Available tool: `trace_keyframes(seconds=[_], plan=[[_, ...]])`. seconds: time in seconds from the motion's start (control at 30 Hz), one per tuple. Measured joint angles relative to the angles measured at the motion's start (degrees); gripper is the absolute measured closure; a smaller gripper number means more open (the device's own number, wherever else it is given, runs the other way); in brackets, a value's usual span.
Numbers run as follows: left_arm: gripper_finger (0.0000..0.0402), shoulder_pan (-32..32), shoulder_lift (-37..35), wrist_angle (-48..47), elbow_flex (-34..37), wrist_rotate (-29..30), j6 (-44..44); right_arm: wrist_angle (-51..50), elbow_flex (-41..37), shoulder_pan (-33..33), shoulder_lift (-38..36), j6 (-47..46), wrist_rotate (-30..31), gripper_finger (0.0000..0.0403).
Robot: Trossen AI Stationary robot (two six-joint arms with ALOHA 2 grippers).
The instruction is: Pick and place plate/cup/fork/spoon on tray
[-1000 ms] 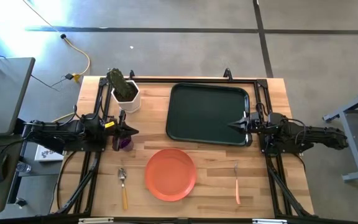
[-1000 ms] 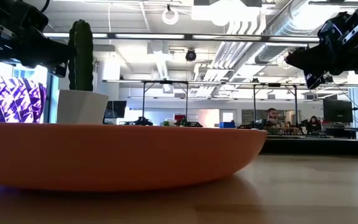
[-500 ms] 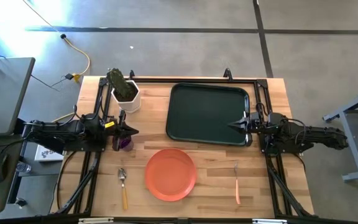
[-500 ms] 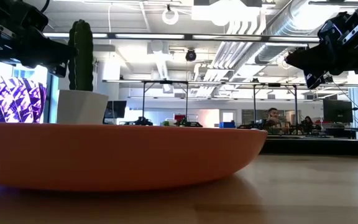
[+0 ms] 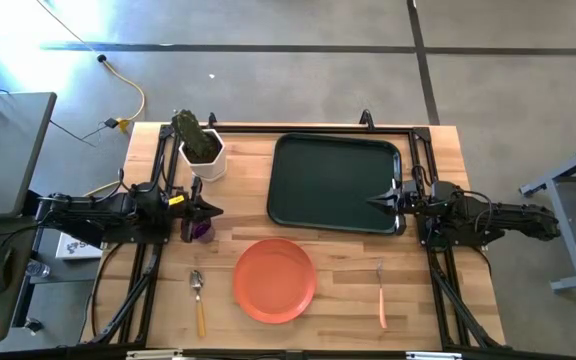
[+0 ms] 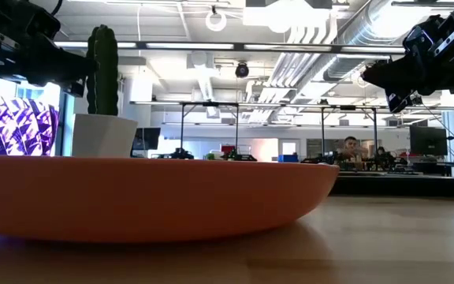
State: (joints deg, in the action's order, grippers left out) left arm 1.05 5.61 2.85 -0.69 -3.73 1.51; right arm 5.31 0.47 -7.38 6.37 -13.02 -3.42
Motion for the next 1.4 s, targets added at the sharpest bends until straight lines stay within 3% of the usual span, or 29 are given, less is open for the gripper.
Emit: trace_keyframes(seconds=[0.2,0.73,0.83,0.9,1.0,1.1,1.23,1.4], plan=[[0.0401,0.05,0.01,-0.02,-0.02,0.09,12.92,0.0,0.0,0.0,0.0,0.01,0.02,0.0402],[0.0401,0.05,0.0,2.11,0.0,0.07,13.58,-0.08,-0.01,-0.02,0.0,0.08,0.02,0.0402],[0.0401,0.03,0.01,1.98,0.0,-0.13,8.81,-0.16,-0.01,-0.02,0.0,0.81,0.02,0.0402],[0.0401,0.03,-0.01,1.12,0.0,-0.49,-0.63,-0.16,0.0,-0.02,0.0,1.44,0.02,0.0402],[0.0401,0.12,0.02,0.83,0.0,2.52,-5.53,1.73,-0.02,-0.07,0.02,6.66,1.91,0.0402],[0.0401,0.15,0.03,1.35,0.0,2.68,-5.7,6.65,-0.02,-0.07,-0.02,6.52,3.91,0.0402],[0.0401,-0.03,0.02,5.18,0.0,1.12,-3.14,10.74,-0.01,-0.09,-0.02,-0.55,4.23,0.0402],[0.0401,-0.03,0.01,8.68,0.0,0.37,-4.15,8.95,-0.01,-0.08,0.02,3.29,8.46,0.0402]])
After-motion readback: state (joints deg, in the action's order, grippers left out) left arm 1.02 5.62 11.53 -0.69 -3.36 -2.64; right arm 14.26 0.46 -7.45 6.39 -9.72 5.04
